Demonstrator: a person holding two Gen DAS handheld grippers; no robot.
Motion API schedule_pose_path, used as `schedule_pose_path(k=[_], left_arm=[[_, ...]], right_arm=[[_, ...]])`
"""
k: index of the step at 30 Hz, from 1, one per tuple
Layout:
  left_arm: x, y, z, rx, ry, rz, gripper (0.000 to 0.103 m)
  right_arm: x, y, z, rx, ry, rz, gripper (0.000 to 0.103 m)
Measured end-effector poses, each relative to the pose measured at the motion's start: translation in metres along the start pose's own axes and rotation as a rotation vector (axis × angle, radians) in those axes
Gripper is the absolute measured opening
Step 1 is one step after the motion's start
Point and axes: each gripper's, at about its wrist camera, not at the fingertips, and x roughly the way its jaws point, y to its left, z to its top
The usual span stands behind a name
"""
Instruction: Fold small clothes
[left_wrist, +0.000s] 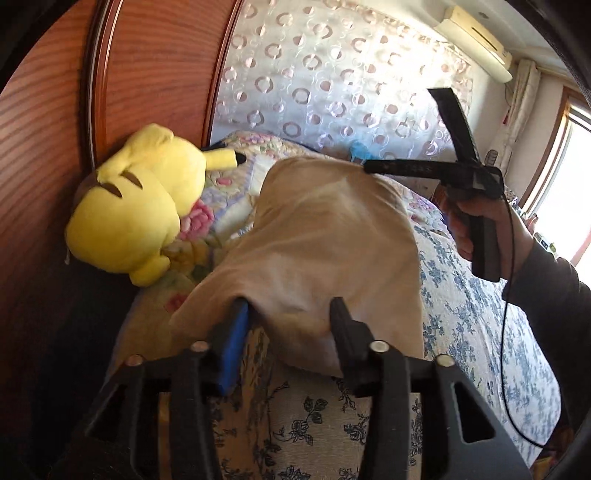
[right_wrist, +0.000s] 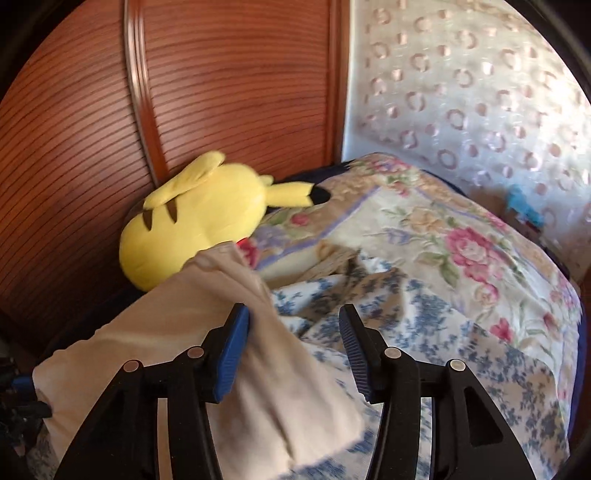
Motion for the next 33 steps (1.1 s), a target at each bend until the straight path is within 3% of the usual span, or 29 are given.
schedule_pose_path(k=[2, 4, 11, 17, 24, 33], left_arm=[[-0.008, -0.005, 0.001, 0.024, -0.030, 0.004, 0.076], [-0.017, -0.012, 0.002, 0.052, -0.058, 0.007, 0.080], [-0.041, -0.057, 0.001, 0.193, -0.115, 0.040, 0.080], [-0.056, -0.102, -0.008, 0.233, -0.126, -0.020, 0.080], [-0.081, -0.153, -0.022, 0.279, -0.162, -0.070, 0.080], [-0.116, -0.202, -0.036, 0.325, -0.220, -0.059, 0.080]], right_arm=[[-0.017, 0.005, -0.011, 0.019, -0.021, 0.000, 0.054], [-0.032, 0.006, -0.023, 0.034, -0.038, -0.007, 0.055], [-0.105, 0.024, -0.070, 0.079, -0.097, -0.019, 0.055], [-0.194, 0.044, -0.135, 0.139, -0.168, -0.054, 0.055], [-0.281, 0.057, -0.199, 0.204, -0.238, -0.145, 0.076], [-0.384, 0.101, -0.264, 0.282, -0.343, -0.311, 0.083]])
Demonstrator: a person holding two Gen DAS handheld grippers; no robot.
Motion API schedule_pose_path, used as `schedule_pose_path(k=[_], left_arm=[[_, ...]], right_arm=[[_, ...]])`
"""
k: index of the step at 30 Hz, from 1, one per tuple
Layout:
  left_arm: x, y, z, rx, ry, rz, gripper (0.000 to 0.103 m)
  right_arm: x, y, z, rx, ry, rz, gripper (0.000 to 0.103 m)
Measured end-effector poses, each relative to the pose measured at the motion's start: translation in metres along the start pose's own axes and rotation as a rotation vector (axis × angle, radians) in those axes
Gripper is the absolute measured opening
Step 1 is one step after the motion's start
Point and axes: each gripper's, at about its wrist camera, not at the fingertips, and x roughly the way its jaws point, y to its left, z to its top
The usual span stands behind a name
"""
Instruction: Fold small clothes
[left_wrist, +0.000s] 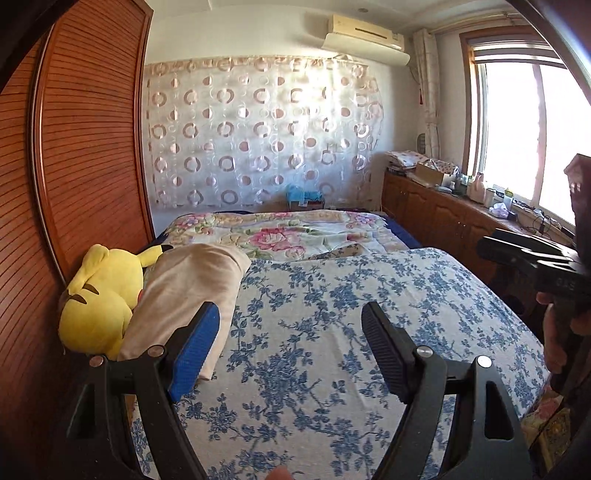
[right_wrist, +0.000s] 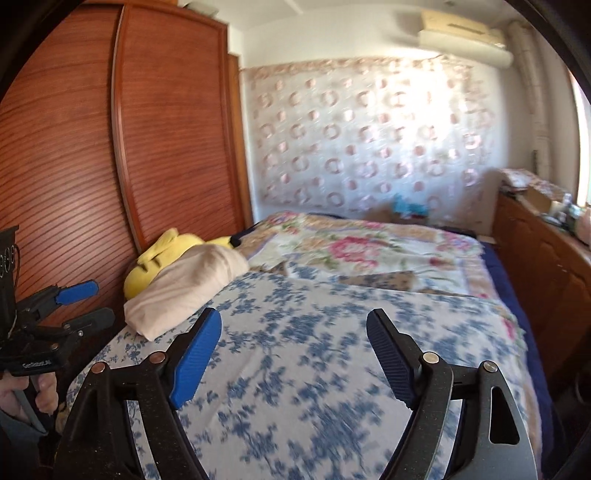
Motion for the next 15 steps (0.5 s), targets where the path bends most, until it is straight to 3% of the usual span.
schedule_pose_path(k=[6, 15], left_arm=[[-0.016, -0.020, 0.005, 0.002, -0.026, 0.012, 0.080], [-0.019, -0.044, 0.009, 0.021, -0.022, 0.018, 0.080]], right_arm=[[-0.056, -0.001, -0.017, 0.041, -0.053, -0.087, 0.083], [-0.084, 0.017, -0.034, 0.039, -0.072, -0.137, 0.083]])
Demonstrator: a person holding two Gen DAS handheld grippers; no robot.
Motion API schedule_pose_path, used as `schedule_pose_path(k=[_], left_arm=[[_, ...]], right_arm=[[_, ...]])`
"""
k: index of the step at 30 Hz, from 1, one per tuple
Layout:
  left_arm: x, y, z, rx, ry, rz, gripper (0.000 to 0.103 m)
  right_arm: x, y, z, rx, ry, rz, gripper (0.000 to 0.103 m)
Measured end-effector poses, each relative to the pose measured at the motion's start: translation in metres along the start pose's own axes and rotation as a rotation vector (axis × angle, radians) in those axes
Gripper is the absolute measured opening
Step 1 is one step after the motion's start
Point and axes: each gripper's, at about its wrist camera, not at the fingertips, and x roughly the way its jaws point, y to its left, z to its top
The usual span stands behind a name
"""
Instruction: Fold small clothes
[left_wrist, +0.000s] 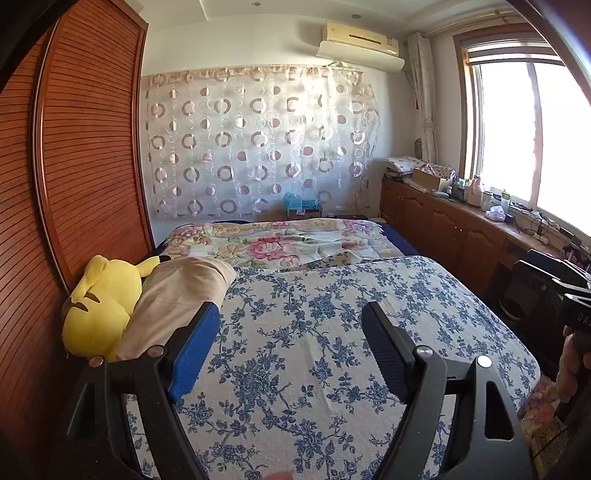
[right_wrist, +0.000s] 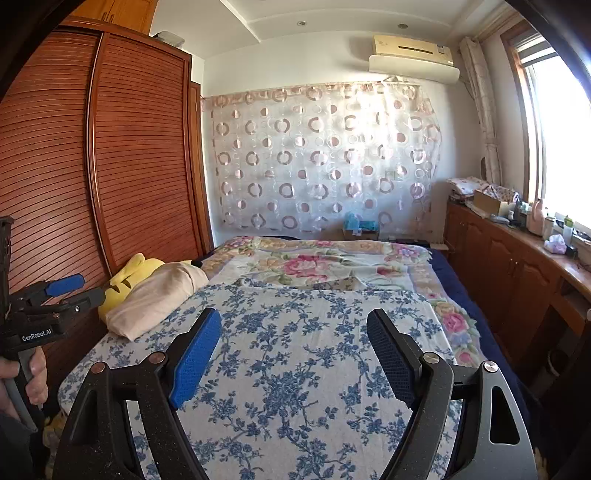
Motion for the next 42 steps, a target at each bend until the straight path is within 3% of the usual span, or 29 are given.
schedule_pose_path(k=[42], left_arm=[[-0.010, -0.027, 0.006, 0.009, -0.021, -0.004, 0.080]], right_arm=[[-0.001, -0.004, -0.006, 0.009, -0.013, -0.020, 0.083]])
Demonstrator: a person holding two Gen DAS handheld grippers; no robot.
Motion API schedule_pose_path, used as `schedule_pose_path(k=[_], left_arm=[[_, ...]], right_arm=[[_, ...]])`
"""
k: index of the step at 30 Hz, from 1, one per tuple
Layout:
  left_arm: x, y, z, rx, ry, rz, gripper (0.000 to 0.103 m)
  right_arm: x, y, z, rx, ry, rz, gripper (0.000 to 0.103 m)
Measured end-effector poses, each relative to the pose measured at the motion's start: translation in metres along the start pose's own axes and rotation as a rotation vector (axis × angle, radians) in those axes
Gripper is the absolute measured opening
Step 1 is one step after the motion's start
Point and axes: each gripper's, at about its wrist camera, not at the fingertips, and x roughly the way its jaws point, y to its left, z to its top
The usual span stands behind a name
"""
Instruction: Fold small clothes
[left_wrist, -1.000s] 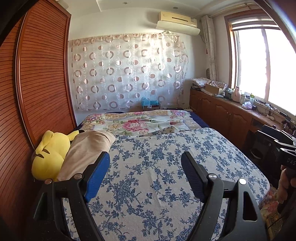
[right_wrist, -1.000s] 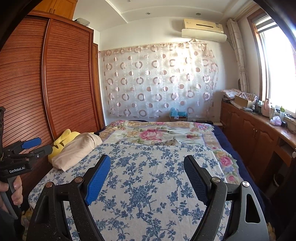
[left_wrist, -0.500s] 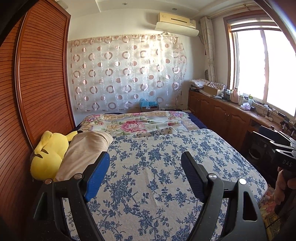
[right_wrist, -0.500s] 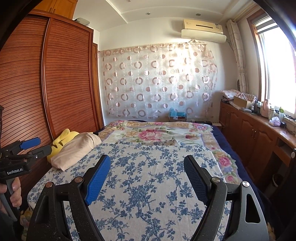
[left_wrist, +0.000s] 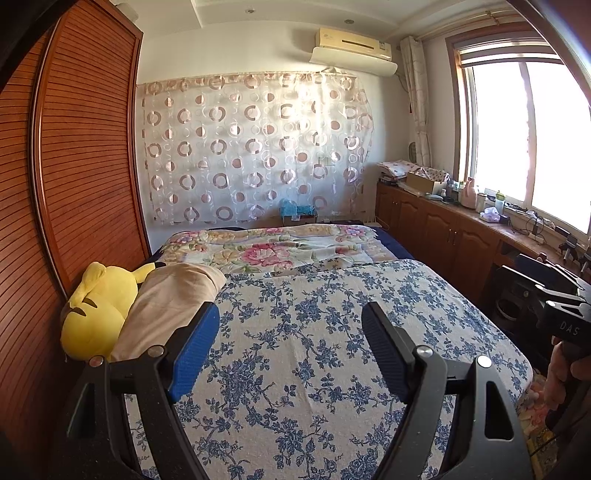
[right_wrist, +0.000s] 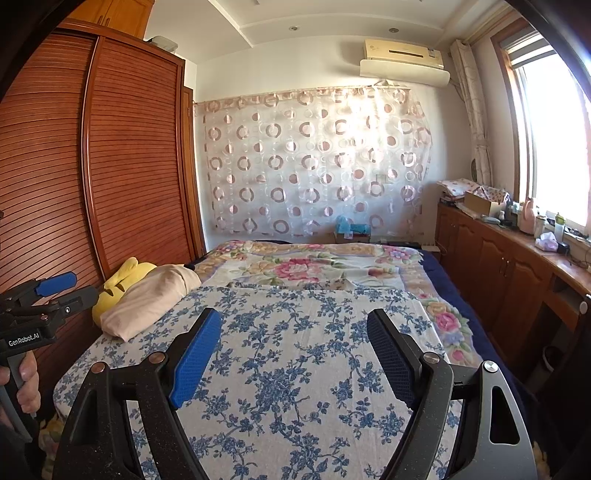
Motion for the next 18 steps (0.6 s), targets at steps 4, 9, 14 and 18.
schedule_pose_path(k=[4, 9, 14, 18], left_arm=[[0.0000, 0.0003, -0.0004, 0.000, 0.000, 0.000, 0.080], [-0.0007, 0.0000, -0.0001, 0.000, -0.002, -0.001, 0.080], [-0.0007, 0.0002, -0.0004, 0.000, -0.002, -0.002, 0.080], [-0.0009, 0.0001, -0.0004, -0.001, -0.002, -0.002, 0.080]], right_arm=[[-0.0005, -0.0002, 0.0006, -0.001, -0.002, 0.001, 0.083], [-0.0007, -0.0010, 0.0014, 0.003, -0.006, 0.001, 0.083], [-0.0004, -0.0013, 0.0005, 0.002, -0.007, 0.000, 0.083], [0.0002, -0.0015, 0.0002, 0.003, -0.007, -0.001, 0.083]])
